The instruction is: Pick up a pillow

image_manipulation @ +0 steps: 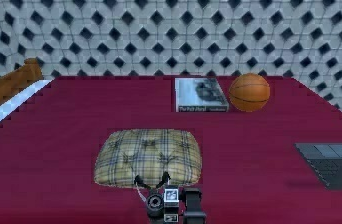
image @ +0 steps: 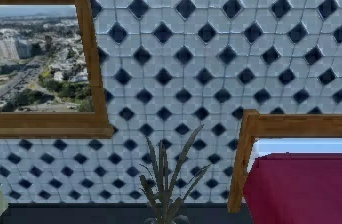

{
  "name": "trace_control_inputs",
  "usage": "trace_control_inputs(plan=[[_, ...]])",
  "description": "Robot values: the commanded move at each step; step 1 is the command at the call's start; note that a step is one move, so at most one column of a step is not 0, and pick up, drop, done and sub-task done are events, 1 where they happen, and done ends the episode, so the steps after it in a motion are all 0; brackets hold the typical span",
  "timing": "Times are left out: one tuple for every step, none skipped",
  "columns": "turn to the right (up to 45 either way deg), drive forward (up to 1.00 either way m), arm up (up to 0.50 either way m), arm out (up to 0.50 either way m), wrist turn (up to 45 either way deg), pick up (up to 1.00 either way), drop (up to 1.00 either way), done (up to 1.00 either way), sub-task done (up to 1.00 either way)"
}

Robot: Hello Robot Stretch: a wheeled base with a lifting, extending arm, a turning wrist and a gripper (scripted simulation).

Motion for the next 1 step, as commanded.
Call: trace_control_inputs(plan=[[0.0,0.00,0.00,0.00,0.0,1.00,0.00,0.00,0.00]])
